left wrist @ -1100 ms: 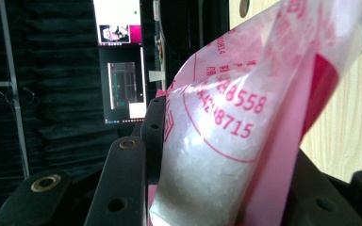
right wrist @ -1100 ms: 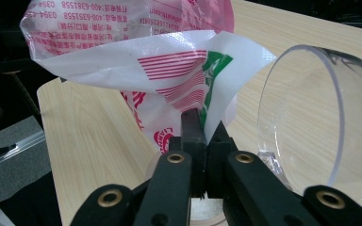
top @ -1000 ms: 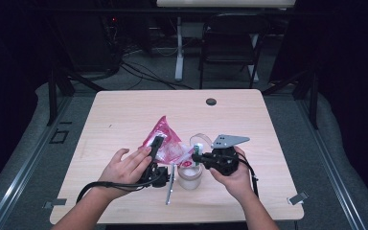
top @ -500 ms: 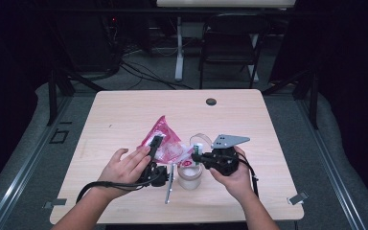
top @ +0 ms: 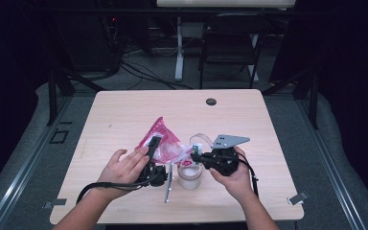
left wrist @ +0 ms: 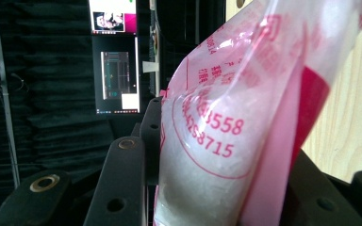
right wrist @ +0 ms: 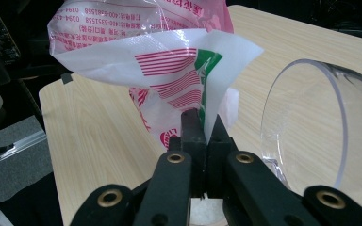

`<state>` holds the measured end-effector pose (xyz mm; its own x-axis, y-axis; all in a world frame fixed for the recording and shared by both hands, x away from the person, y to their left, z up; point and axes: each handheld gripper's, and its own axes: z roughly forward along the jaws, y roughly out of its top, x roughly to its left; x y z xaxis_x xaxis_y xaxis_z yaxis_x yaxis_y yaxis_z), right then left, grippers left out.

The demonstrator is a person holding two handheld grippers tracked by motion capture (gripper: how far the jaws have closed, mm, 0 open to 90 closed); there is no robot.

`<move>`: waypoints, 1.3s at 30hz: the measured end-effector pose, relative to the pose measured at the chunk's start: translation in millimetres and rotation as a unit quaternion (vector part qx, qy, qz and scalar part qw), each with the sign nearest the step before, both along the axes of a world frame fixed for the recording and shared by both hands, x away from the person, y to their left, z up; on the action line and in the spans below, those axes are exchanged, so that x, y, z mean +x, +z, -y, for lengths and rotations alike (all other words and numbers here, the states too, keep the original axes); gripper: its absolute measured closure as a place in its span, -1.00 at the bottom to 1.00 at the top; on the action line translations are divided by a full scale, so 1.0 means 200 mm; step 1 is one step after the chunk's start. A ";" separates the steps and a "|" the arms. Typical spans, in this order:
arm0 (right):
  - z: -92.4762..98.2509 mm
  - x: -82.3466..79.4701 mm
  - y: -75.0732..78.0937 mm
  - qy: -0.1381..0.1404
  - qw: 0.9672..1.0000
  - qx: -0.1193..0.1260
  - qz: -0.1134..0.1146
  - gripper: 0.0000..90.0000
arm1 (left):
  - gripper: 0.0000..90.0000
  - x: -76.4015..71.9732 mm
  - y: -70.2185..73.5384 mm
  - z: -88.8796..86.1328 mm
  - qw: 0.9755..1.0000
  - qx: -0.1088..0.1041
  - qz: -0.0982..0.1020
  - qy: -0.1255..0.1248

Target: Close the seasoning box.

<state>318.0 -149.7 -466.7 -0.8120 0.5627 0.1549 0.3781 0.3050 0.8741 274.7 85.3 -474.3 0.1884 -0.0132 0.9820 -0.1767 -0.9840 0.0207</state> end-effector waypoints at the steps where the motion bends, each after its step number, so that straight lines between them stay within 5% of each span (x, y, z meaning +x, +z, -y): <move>1: 0.00 0.00 0.00 0.001 1.000 0.000 0.000 1.00 | 0.45 0.00 0.00 0.00 1.000 0.000 -0.001 0.001; 24: -0.01 -0.01 0.01 0.003 1.000 -0.001 0.007 1.00 | 0.45 0.01 -0.07 -0.05 0.997 -0.056 -0.031 0.031; 39: -0.04 -0.02 0.00 0.011 1.000 -0.007 0.009 1.00 | 0.45 0.02 -0.12 -0.09 0.991 -0.107 -0.059 0.051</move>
<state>314.2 -141.9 -466.0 -0.8266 0.5469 0.1332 0.3559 0.3245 0.8764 278.4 102.9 -498.1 0.2919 0.2185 0.9311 -0.0609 -0.9673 0.2461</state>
